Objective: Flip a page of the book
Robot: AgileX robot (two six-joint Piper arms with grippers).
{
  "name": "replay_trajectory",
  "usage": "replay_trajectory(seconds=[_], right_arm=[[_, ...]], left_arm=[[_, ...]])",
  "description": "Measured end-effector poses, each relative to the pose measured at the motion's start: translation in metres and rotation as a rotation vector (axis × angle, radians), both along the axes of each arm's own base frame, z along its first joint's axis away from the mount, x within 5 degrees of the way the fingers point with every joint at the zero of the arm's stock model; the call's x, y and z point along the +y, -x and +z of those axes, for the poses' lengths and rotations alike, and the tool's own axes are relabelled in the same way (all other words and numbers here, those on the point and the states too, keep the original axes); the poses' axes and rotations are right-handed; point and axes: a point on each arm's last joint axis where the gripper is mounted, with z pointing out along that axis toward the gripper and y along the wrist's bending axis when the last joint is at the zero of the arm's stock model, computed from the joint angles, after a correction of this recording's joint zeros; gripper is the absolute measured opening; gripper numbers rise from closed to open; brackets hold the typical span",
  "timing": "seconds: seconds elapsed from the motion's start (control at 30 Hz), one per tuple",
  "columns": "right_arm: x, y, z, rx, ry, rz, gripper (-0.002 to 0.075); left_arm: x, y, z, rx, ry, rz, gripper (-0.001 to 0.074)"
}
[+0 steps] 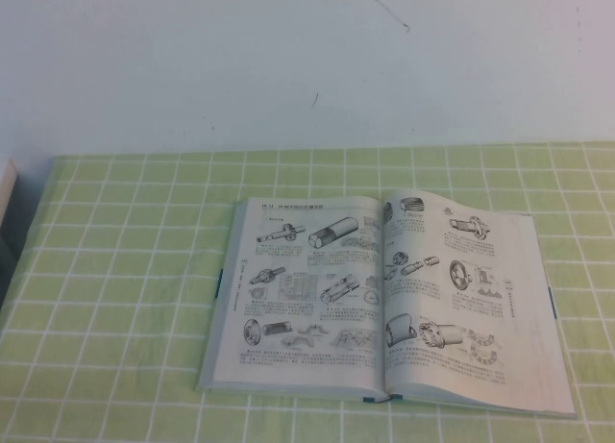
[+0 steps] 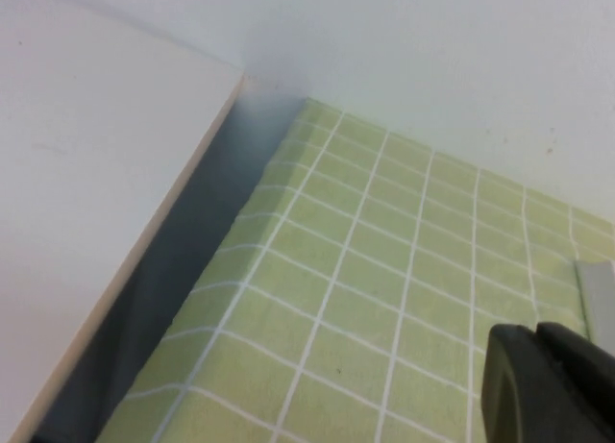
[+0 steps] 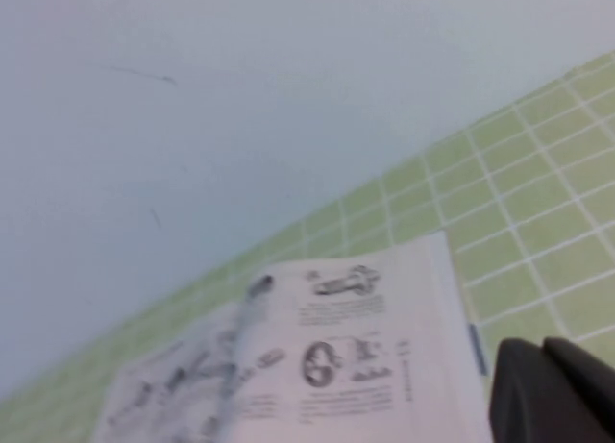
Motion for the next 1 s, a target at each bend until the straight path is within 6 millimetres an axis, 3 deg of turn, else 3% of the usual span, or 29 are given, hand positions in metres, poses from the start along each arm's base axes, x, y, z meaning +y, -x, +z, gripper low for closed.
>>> replay_trajectory(seconds=[0.2, 0.33, 0.5, 0.83, 1.0], right_arm=[[0.002, 0.0, 0.004, -0.03, -0.164, -0.005, -0.0003], [0.002, 0.0, 0.005, -0.033, -0.175, -0.006, -0.0003], [0.005, 0.0, 0.002, -0.007, -0.135, 0.032, -0.0003], [0.009, 0.002, -0.001, 0.007, 0.051, 0.111, -0.0003], [0.01, 0.002, -0.001, -0.002, 0.063, 0.121, -0.0003]], left_arm=[[0.0, -0.001, 0.003, -0.041, 0.028, 0.01, -0.0004], [0.0, -0.001, 0.01, -0.129, 0.261, 0.037, -0.0004], [0.001, -0.002, 0.017, -0.22, 0.495, 0.067, -0.0004], [0.004, -0.001, 0.021, -0.28, 0.608, 0.092, -0.0004], [0.005, -0.001, 0.022, -0.298, 0.599, 0.1, -0.0004]])
